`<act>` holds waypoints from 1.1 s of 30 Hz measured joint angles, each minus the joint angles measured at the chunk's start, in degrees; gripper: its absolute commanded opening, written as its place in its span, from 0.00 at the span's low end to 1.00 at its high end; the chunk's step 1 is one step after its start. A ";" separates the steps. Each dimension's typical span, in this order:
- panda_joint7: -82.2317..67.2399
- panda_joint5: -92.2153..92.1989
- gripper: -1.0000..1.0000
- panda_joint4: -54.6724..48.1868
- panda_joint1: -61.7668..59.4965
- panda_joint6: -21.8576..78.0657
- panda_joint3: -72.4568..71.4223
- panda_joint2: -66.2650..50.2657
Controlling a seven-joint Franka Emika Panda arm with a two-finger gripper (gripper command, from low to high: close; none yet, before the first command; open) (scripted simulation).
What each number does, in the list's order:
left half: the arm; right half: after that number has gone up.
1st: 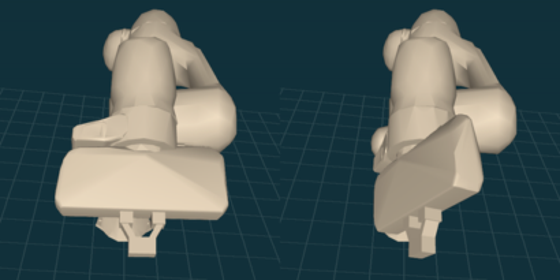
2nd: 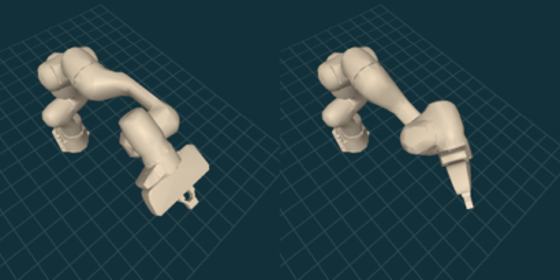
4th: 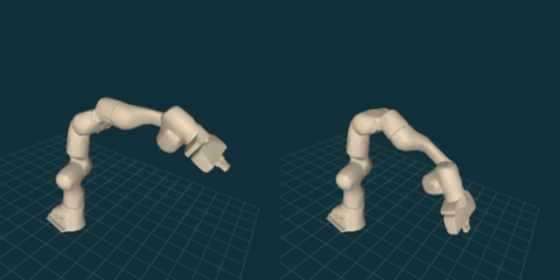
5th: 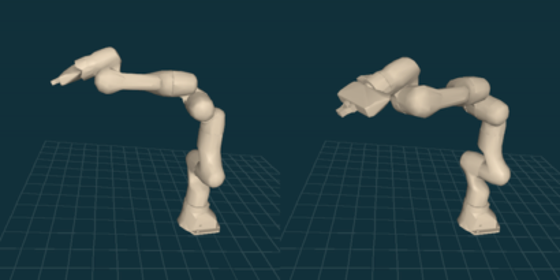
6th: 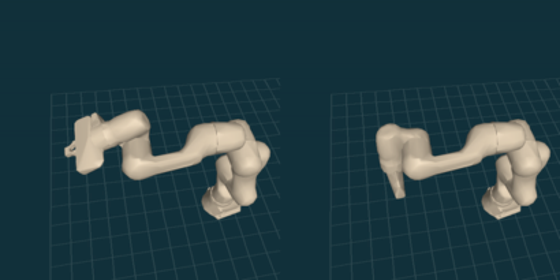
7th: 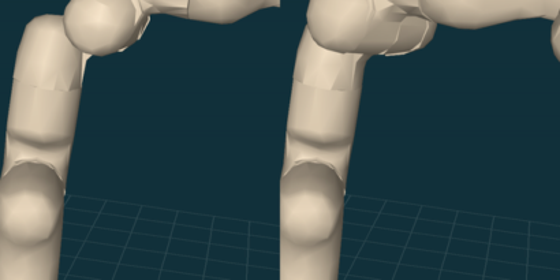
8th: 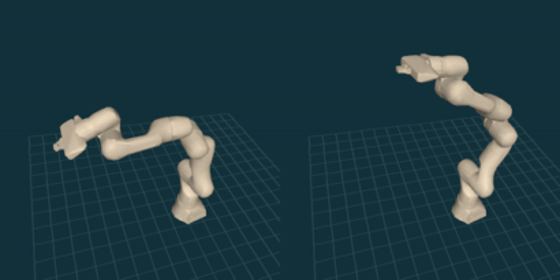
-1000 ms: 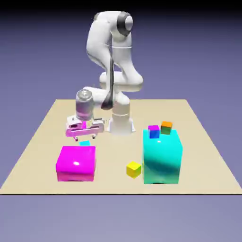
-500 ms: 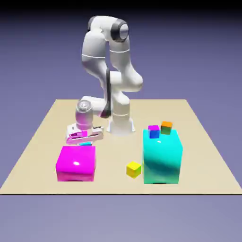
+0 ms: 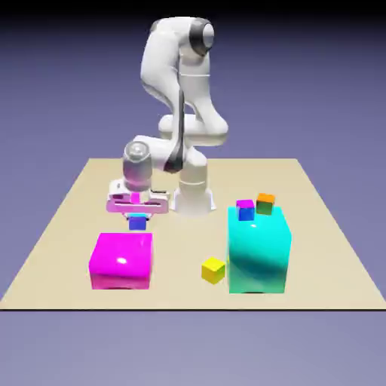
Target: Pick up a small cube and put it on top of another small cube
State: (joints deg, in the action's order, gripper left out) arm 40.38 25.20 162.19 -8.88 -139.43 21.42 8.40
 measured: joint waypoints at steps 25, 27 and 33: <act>48.82 -39.63 0.00 -10.09 -20.46 -0.98 -46.77 -5.27; 52.15 -43.04 0.00 -10.87 -22.58 -1.46 -50.93 -5.93; 60.99 -52.63 0.00 -13.03 -28.44 -3.04 -62.67 -7.91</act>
State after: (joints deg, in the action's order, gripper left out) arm 101.38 -27.43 149.16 -37.32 -142.48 -41.25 0.49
